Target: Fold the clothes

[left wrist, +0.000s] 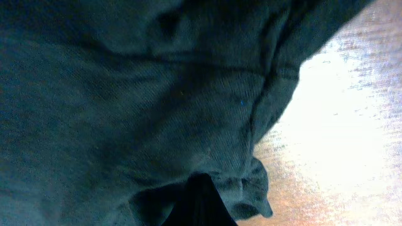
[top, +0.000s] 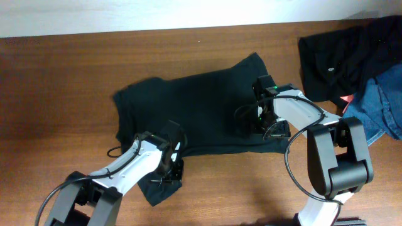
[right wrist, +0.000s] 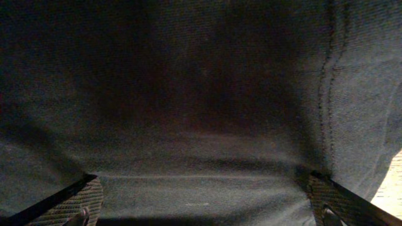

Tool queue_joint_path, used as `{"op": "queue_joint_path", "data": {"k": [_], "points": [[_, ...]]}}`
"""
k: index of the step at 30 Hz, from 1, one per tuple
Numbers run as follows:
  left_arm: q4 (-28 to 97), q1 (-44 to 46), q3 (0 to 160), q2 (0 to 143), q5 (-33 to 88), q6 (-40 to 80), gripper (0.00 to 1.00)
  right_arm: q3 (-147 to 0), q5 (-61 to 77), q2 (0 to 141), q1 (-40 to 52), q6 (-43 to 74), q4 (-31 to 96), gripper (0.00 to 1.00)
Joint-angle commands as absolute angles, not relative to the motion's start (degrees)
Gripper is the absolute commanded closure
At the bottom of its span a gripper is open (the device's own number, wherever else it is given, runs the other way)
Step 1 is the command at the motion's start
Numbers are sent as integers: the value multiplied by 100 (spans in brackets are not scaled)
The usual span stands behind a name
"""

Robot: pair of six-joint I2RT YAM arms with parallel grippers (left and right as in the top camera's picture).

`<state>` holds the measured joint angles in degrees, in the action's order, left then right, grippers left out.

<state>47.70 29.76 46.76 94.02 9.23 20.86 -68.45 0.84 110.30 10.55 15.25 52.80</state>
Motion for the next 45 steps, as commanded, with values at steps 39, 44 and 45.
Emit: {"op": "queue_joint_path", "data": {"k": [39, 44, 45], "points": [[5605, 4464, 5146, 7902, 5, 2410, 99, -6733, -71, 11115, 1039, 1551, 5262, 1], [5376, 4307, 5146, 7815, -215, 2508, 90, -6733, -71, 11115, 1039, 1551, 5262, 1], [5312, 4307, 5146, 7815, -191, 2506, 90, -6733, -71, 11115, 1039, 1551, 5262, 1]]}}
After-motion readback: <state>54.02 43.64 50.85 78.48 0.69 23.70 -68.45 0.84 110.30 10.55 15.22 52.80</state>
